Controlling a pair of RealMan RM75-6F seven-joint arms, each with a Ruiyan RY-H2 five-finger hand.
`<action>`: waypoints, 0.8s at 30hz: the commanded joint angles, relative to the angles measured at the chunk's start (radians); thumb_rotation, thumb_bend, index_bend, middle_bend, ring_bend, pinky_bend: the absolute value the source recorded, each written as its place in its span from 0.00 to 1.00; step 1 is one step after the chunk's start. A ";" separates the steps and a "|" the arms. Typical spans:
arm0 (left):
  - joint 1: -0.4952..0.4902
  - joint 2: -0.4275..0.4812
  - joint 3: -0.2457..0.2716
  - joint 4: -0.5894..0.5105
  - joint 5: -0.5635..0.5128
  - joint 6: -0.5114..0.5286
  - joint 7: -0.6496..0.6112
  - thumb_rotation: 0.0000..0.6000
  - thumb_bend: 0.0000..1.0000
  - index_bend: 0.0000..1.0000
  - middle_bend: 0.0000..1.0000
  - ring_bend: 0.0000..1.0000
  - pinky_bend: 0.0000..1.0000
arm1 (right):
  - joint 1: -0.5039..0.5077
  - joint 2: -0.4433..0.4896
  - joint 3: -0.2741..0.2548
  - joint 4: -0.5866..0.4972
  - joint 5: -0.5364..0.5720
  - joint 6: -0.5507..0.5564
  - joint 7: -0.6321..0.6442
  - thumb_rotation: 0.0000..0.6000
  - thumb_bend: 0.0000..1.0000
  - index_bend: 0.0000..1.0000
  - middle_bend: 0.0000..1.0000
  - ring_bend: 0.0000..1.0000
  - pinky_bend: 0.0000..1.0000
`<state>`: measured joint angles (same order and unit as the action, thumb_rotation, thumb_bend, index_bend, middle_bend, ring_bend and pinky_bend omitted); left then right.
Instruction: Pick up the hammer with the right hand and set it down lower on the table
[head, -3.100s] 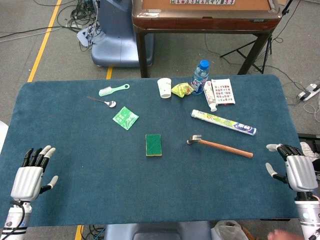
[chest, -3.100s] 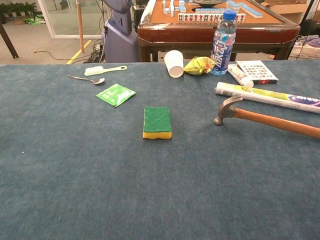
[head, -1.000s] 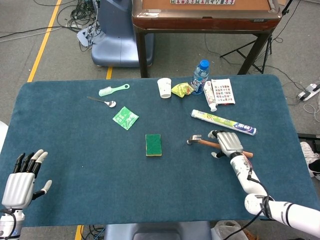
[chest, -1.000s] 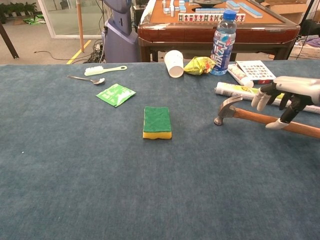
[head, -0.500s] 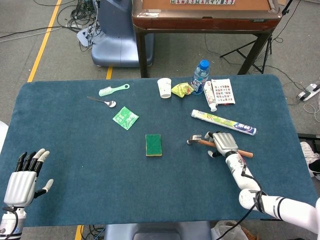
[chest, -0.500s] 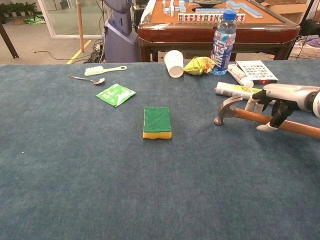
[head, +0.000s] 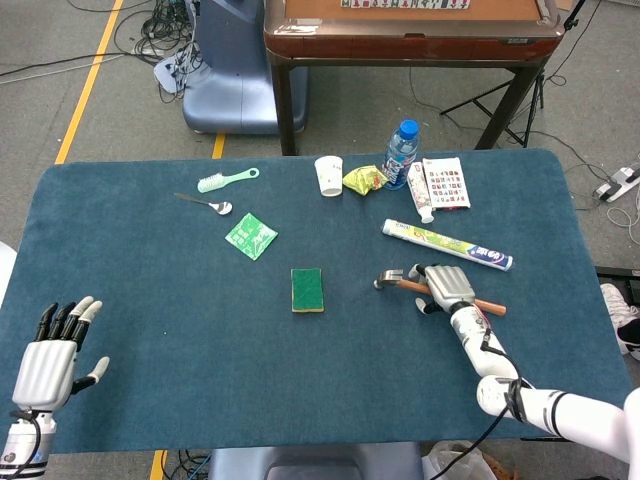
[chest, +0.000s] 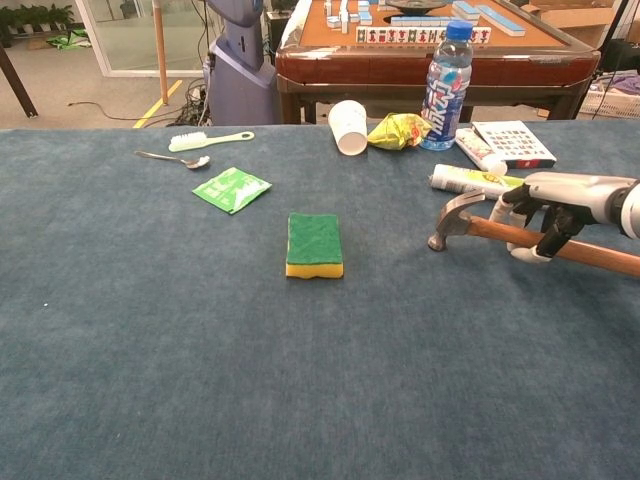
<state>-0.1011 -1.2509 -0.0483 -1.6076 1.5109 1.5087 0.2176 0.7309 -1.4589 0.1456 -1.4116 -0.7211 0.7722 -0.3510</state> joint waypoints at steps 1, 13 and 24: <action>-0.001 -0.002 -0.001 0.002 -0.002 -0.002 0.000 1.00 0.22 0.11 0.11 0.08 0.00 | 0.002 -0.001 -0.002 0.003 -0.003 -0.002 0.005 1.00 0.41 0.31 0.43 0.22 0.31; -0.002 -0.007 -0.001 0.006 -0.009 -0.005 0.006 1.00 0.22 0.11 0.11 0.08 0.00 | 0.007 -0.006 -0.012 0.024 -0.013 -0.007 0.031 1.00 0.50 0.31 0.43 0.22 0.31; -0.001 -0.008 0.000 0.009 -0.014 -0.006 0.007 1.00 0.22 0.11 0.11 0.08 0.00 | 0.011 -0.016 -0.019 0.036 -0.031 -0.009 0.045 1.00 0.62 0.34 0.44 0.24 0.31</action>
<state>-0.1025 -1.2593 -0.0485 -1.5981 1.4970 1.5028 0.2245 0.7421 -1.4743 0.1269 -1.3758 -0.7523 0.7634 -0.3064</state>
